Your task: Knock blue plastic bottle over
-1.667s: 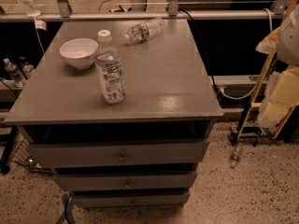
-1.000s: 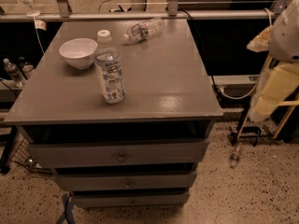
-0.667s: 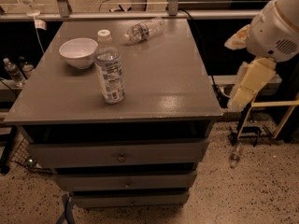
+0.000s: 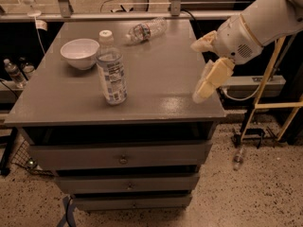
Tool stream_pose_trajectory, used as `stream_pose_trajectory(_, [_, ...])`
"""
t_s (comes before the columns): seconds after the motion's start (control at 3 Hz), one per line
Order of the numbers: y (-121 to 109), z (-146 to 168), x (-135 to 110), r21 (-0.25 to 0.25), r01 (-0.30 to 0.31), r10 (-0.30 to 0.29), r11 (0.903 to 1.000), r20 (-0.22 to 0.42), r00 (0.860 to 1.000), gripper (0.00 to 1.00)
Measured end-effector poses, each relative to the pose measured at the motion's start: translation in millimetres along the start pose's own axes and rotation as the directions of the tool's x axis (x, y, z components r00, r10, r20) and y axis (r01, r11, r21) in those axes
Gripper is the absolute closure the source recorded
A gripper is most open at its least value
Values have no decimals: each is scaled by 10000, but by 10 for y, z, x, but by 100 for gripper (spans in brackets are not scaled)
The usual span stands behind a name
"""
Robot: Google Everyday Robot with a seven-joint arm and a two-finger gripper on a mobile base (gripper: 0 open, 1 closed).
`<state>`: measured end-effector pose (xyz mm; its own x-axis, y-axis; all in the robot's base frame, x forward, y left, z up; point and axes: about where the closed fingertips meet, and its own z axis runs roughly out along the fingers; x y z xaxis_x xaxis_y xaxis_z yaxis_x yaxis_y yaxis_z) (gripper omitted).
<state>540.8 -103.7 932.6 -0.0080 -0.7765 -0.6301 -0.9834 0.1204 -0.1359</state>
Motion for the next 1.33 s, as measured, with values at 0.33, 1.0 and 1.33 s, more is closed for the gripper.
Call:
stream_pose_trajectory(0.33, [-12,12,-5,-8,23,-23,10000,55,10000,0])
stream_pose_trajectory(1.0, [-385,500,-316,-606,992,-821,9932,2385,9677,0])
stream_pose_trajectory(1.33, [-371,744,-540,-1146,1405,-966,9834,3247,9409,0])
